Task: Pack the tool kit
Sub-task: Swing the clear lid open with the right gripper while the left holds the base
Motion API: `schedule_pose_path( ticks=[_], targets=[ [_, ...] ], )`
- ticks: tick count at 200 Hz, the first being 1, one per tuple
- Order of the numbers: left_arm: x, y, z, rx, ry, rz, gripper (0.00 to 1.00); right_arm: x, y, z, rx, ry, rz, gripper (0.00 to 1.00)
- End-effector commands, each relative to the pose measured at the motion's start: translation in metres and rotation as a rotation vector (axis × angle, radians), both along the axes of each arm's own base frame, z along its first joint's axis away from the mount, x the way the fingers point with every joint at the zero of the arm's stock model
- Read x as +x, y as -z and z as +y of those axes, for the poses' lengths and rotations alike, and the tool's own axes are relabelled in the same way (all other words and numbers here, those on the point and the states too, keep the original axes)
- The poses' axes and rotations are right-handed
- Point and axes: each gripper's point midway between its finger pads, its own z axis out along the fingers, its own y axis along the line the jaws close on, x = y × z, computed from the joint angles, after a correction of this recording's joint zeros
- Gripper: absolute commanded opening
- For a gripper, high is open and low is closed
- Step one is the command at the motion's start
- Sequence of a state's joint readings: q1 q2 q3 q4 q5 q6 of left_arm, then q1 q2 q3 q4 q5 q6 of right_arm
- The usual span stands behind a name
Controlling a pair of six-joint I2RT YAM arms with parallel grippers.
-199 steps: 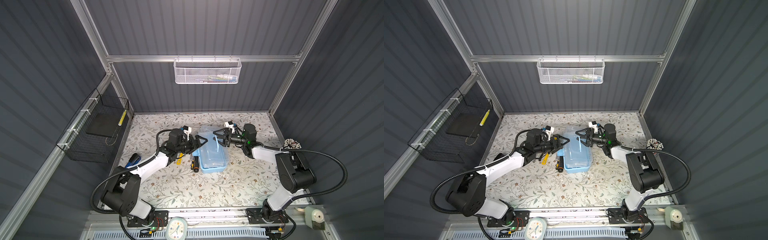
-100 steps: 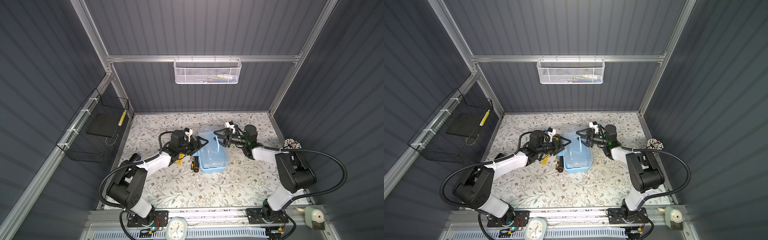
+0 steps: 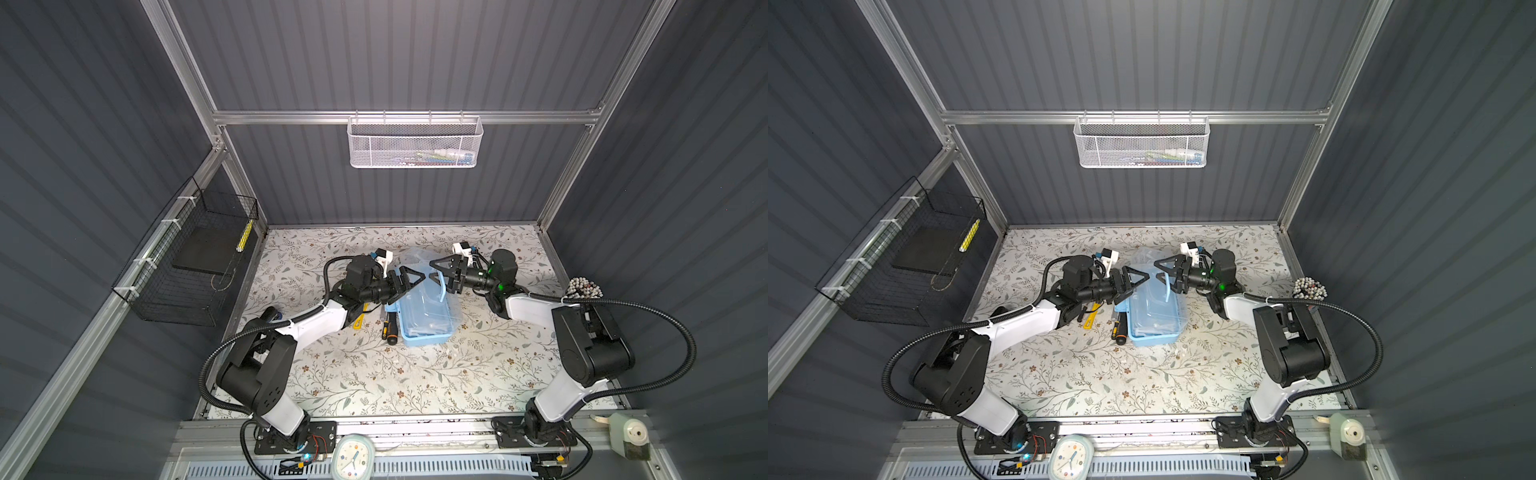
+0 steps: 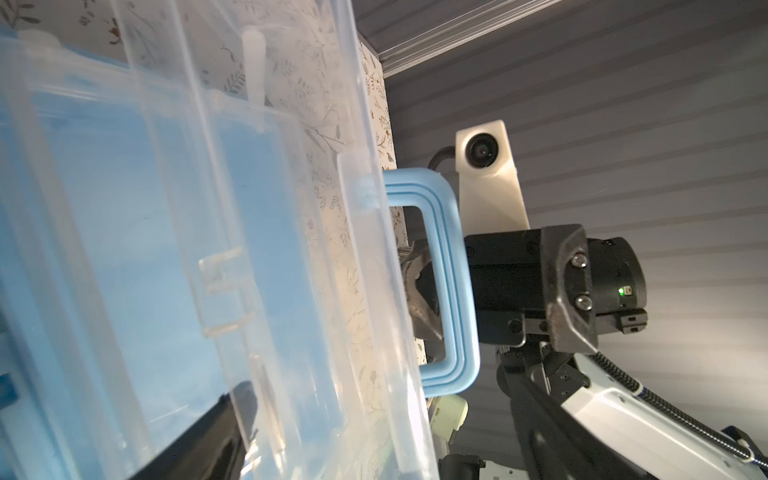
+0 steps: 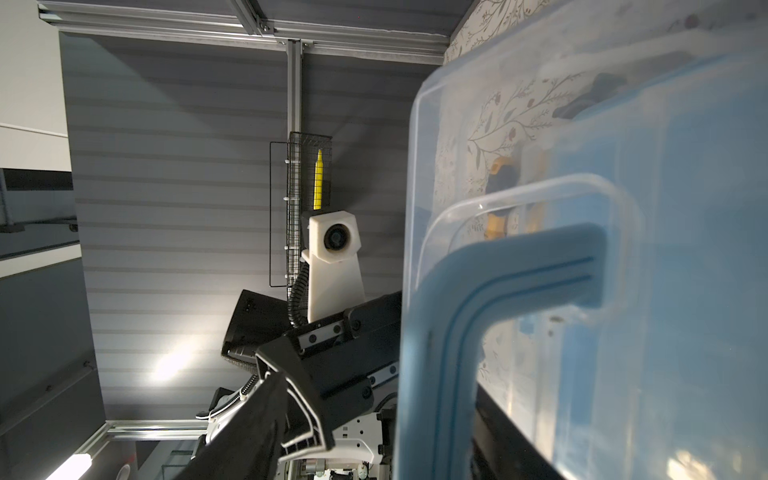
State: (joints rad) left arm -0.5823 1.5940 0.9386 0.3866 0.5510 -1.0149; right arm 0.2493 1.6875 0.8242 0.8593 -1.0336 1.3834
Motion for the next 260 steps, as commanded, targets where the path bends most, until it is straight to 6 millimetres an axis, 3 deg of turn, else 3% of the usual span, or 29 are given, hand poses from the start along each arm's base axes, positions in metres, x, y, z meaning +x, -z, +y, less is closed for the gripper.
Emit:
schedule_pose_path(
  ticks=[1,25,49,79,124,155,182,186,212,228,260],
  targets=[
    [0.005,-0.030,-0.011,-0.038,0.018,-0.065,0.96,-0.004,-0.006,-0.009,-0.034,-0.003,-0.049,0.72],
    [0.006,-0.037,-0.021,-0.042,0.036,-0.076,0.96,-0.001,0.001,-0.025,-0.102,0.025,-0.032,0.74],
    [0.007,-0.037,-0.030,-0.042,0.053,-0.075,0.96,-0.001,0.010,-0.054,-0.238,0.078,-0.030,0.87],
    [0.010,-0.040,-0.038,-0.049,0.062,-0.082,0.96,-0.004,0.009,-0.079,-0.358,0.119,-0.063,0.90],
    [0.013,-0.056,-0.069,-0.051,0.121,-0.109,0.96,-0.011,0.017,-0.093,-0.438,0.127,-0.063,0.95],
    [0.016,-0.068,-0.081,-0.041,0.132,-0.131,0.96,-0.012,0.028,-0.120,-0.552,0.195,-0.055,0.95],
    [0.016,-0.067,-0.092,-0.025,0.143,-0.123,0.96,-0.010,0.018,-0.150,-0.537,0.300,-0.063,0.98],
    [0.018,-0.081,-0.096,-0.041,0.143,-0.149,0.96,-0.010,0.016,-0.154,-0.541,0.317,-0.064,0.98],
    [0.019,-0.088,-0.116,-0.031,0.169,-0.164,0.96,-0.011,0.011,-0.176,-0.654,0.396,-0.096,0.99],
    [0.018,-0.085,-0.132,-0.005,0.190,-0.177,0.96,-0.013,0.015,-0.194,-0.727,0.450,-0.087,0.99],
    [0.014,-0.056,-0.171,0.040,0.256,-0.146,0.99,-0.022,0.019,-0.229,-0.878,0.563,-0.064,0.99]
  ],
)
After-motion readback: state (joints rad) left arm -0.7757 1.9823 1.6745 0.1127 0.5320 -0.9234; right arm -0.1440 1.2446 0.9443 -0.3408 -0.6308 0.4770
